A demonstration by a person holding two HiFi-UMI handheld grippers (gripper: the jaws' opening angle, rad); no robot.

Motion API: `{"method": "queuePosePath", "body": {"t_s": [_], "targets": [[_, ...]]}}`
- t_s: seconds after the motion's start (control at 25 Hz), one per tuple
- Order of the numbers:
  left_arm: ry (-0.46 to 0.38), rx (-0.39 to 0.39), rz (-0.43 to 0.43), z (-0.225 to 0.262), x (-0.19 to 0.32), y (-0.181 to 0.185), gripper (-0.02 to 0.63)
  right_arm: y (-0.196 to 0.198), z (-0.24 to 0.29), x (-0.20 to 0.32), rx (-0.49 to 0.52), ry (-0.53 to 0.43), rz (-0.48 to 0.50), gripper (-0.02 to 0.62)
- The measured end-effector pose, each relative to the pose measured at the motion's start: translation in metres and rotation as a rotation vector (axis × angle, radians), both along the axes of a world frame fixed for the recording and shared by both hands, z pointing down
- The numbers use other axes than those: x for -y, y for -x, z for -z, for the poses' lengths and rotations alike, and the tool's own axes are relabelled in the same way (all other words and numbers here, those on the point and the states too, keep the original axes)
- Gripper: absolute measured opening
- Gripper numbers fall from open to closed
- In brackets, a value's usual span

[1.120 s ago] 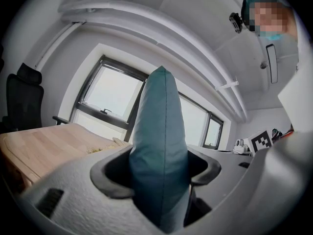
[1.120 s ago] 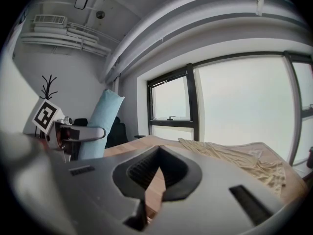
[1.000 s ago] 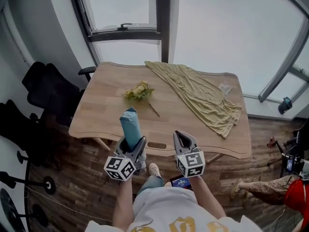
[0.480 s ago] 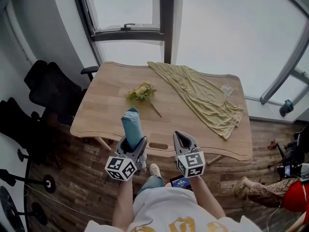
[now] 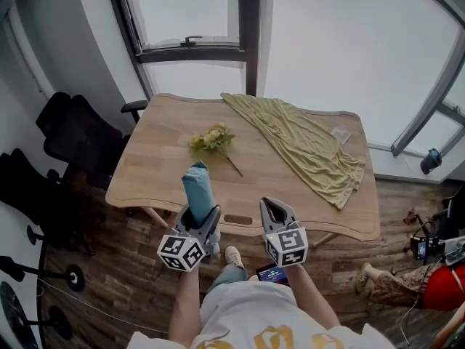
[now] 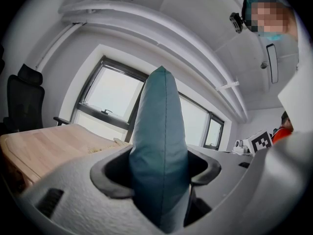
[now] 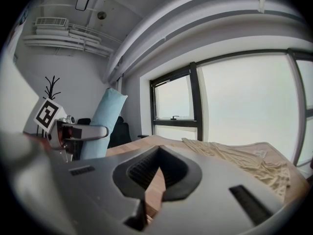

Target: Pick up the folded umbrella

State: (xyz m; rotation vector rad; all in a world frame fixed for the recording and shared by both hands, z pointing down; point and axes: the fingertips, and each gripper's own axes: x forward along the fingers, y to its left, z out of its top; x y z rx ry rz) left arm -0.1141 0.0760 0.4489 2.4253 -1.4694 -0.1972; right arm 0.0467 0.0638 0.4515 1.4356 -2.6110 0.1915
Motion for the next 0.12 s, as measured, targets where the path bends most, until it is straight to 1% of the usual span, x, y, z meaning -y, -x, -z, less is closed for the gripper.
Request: {"method": "queuePosePath", "body": {"t_s": [0.12], "targets": [[0.001,0.003,-0.004,0.0008,-0.0004,-0.0008,0.310,0.0007,-0.0009,0.0000,-0.002,0.003,0.004,0.011]]}}
